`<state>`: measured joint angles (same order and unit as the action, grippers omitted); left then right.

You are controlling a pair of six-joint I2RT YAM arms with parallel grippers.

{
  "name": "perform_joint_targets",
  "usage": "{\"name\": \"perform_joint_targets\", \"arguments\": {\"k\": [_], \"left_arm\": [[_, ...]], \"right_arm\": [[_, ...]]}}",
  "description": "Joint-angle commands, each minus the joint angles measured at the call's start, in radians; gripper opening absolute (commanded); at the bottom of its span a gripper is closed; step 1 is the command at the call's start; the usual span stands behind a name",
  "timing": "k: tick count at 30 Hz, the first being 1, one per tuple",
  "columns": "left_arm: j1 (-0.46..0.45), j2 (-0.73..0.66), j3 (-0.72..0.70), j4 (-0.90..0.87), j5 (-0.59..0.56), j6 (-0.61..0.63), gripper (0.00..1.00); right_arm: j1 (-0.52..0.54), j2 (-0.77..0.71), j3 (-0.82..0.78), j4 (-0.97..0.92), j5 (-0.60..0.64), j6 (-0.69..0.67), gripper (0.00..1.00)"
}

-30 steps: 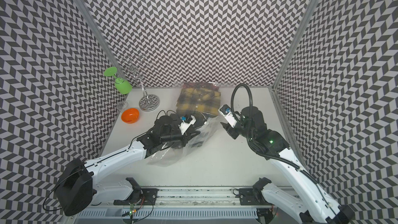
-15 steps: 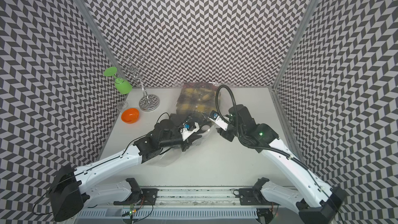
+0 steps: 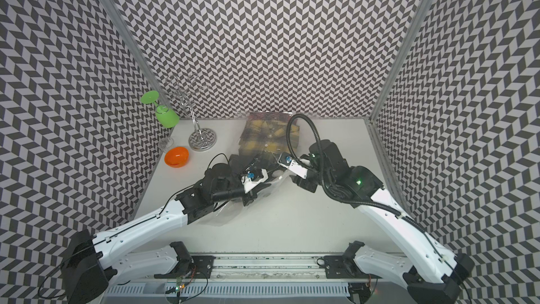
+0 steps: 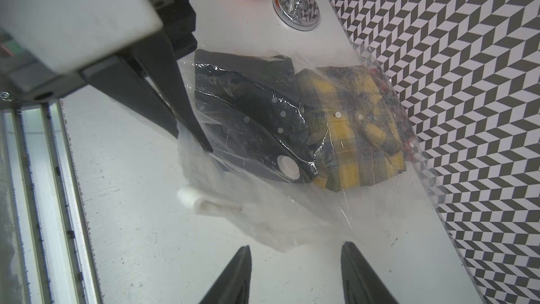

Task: Place the folded shirt into the vacuum bag
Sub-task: Adjust the vacuum bag at the center of the board.

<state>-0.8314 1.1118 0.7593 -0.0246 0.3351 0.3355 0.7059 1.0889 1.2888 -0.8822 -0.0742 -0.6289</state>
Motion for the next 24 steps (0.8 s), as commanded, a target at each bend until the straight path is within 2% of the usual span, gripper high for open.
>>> {"name": "perform_joint_targets", "arguments": {"k": [1, 5, 12, 14, 18, 24], "left_arm": [[-0.017, -0.005, -0.001, 0.009, 0.024, 0.022, 0.00], [-0.020, -0.002, 0.004, 0.006, 0.022, 0.019, 0.00], [-0.020, -0.005, 0.002, 0.006, 0.020, 0.022, 0.00], [-0.020, -0.010, 0.001, 0.009, 0.017, 0.022, 0.00], [-0.020, -0.009, 0.002, 0.013, 0.011, 0.023, 0.00], [-0.021, -0.009, 0.014, 0.002, -0.017, 0.023, 0.00]], "right_arm": [[0.021, 0.031, 0.021, 0.014, -0.035, -0.080, 0.51], [0.039, 0.065, 0.038, -0.008, -0.032, -0.081, 0.48], [0.059, 0.072, 0.056, -0.017, -0.051, -0.081, 0.36], [0.069, 0.074, 0.070, -0.034, -0.054, -0.084, 0.35], [0.078, 0.075, 0.075, -0.050, -0.084, -0.094, 0.25], [0.098, 0.072, 0.075, -0.067, -0.110, -0.104, 0.20]]}}
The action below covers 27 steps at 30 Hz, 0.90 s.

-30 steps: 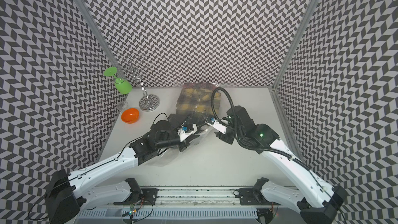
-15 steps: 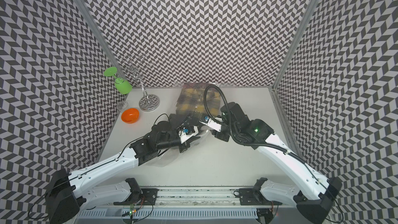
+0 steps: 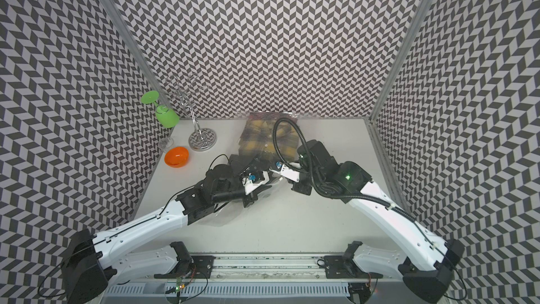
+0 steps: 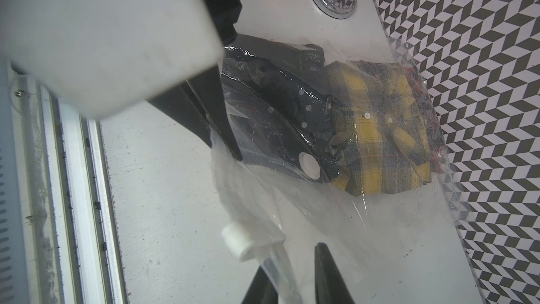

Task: Place the folded shirt into the vacuum bag
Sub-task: Adjust the vacuum bag at the center of the board, then close the vacuum bag at the center of the board.

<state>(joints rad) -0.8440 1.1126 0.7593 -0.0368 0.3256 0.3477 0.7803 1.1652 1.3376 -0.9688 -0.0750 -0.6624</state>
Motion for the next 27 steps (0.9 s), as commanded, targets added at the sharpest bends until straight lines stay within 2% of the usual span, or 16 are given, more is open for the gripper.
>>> {"name": "perform_joint_targets", "arguments": {"k": [1, 8, 13, 16, 19, 21, 24, 27], "left_arm": [[-0.007, -0.009, 0.014, 0.014, -0.012, 0.010, 0.00], [-0.007, 0.001, 0.015, 0.026, -0.030, -0.015, 0.00], [-0.005, 0.005, 0.028, 0.026, -0.059, -0.065, 0.00], [0.008, -0.004, 0.055, 0.007, -0.035, -0.125, 0.20], [0.030, -0.036, 0.067, 0.011, 0.098, -0.145, 0.44], [0.030, -0.057, 0.072, 0.033, 0.172, -0.140, 0.53], [0.030, -0.065, 0.081, 0.096, 0.244, -0.165, 0.62], [0.031, -0.033, 0.100, 0.166, 0.304, -0.214, 0.65]], "right_arm": [[0.026, -0.006, 0.026, 0.022, -0.120, -0.071, 0.18], [0.031, -0.015, 0.018, 0.022, -0.146, -0.056, 0.00], [0.031, -0.029, 0.008, 0.039, -0.138, -0.044, 0.00], [0.031, -0.053, -0.001, 0.075, -0.145, -0.028, 0.00], [0.031, -0.088, -0.026, 0.118, -0.164, -0.018, 0.00], [0.031, -0.096, -0.030, 0.124, -0.173, -0.013, 0.00], [0.031, -0.103, -0.036, 0.129, -0.196, -0.011, 0.00], [0.031, -0.110, -0.046, 0.139, -0.192, -0.009, 0.00]]}}
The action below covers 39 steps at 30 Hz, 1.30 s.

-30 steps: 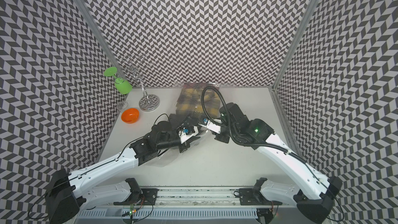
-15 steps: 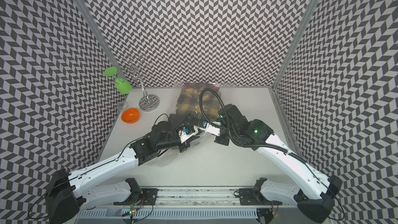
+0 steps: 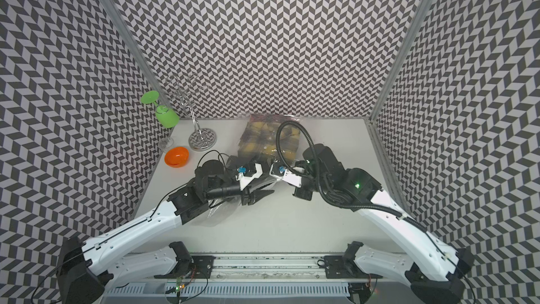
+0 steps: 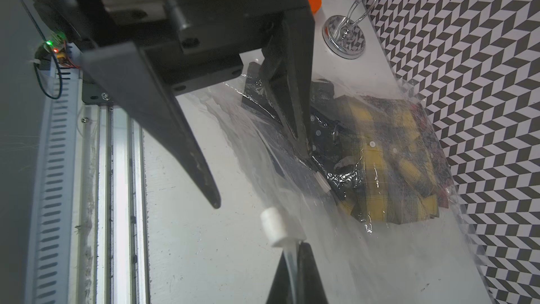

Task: Place the folded shirt into the vacuum bag
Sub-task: Close the vacuum bag at the center of the board.

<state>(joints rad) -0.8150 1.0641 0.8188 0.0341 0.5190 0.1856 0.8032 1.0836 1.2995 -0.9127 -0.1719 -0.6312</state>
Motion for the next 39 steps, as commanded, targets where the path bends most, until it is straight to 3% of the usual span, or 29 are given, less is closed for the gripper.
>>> {"name": "perform_joint_targets", "arguments": {"k": [1, 6, 17, 22, 33, 39], "left_arm": [[0.000, 0.037, 0.055, 0.101, 0.124, -0.062, 0.65], [0.000, 0.099, 0.098, 0.116, 0.163, -0.096, 0.59], [0.000, 0.132, 0.066, 0.177, 0.193, -0.092, 0.37], [-0.007, 0.149, 0.085, 0.161, 0.185, -0.073, 0.35], [-0.009, 0.167, 0.090, 0.163, 0.168, -0.060, 0.09], [-0.009, 0.148, 0.064, 0.175, 0.134, -0.056, 0.02]], "right_arm": [[0.008, -0.031, -0.011, 0.086, -0.096, -0.040, 0.00], [0.008, -0.049, -0.040, 0.098, -0.106, -0.039, 0.00], [0.007, -0.068, -0.054, 0.111, -0.129, -0.042, 0.00], [0.007, -0.071, -0.056, 0.117, -0.138, -0.039, 0.00], [0.007, -0.078, -0.066, 0.130, -0.147, -0.032, 0.00], [0.003, -0.090, -0.065, 0.140, -0.128, 0.010, 0.00]]}}
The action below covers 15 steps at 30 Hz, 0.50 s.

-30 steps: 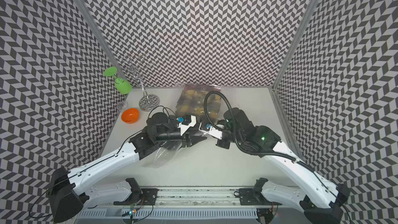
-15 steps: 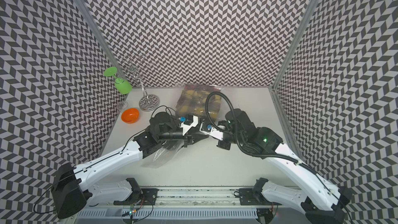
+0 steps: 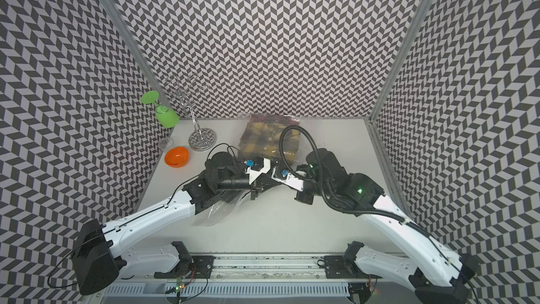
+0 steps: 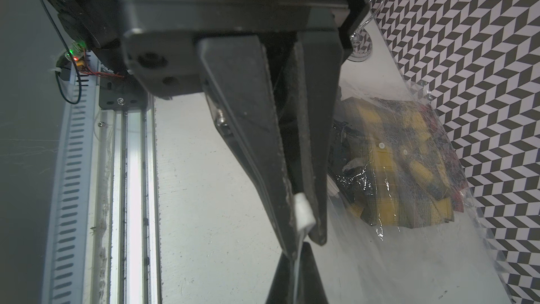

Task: Place the folded shirt into the vacuum bag
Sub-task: Close the vacuum bag at the center of the board.

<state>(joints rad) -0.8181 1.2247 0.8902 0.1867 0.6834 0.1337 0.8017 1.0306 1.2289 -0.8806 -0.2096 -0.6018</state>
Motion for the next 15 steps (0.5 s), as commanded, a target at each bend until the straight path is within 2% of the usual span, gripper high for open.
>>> {"name": "perform_joint_targets", "arguments": {"k": [1, 9, 15], "left_arm": [[-0.006, -0.015, -0.013, 0.014, -0.035, 0.003, 0.02], [-0.044, 0.014, 0.012, -0.219, -0.147, 0.175, 0.00], [-0.051, 0.024, -0.003, -0.245, -0.173, 0.170, 0.00]], "right_arm": [[0.003, -0.046, 0.003, 0.114, -0.095, -0.012, 0.00], [-0.036, -0.078, -0.020, 0.124, -0.082, 0.015, 0.00], [-0.083, -0.103, -0.026, 0.140, -0.085, 0.027, 0.00]]}}
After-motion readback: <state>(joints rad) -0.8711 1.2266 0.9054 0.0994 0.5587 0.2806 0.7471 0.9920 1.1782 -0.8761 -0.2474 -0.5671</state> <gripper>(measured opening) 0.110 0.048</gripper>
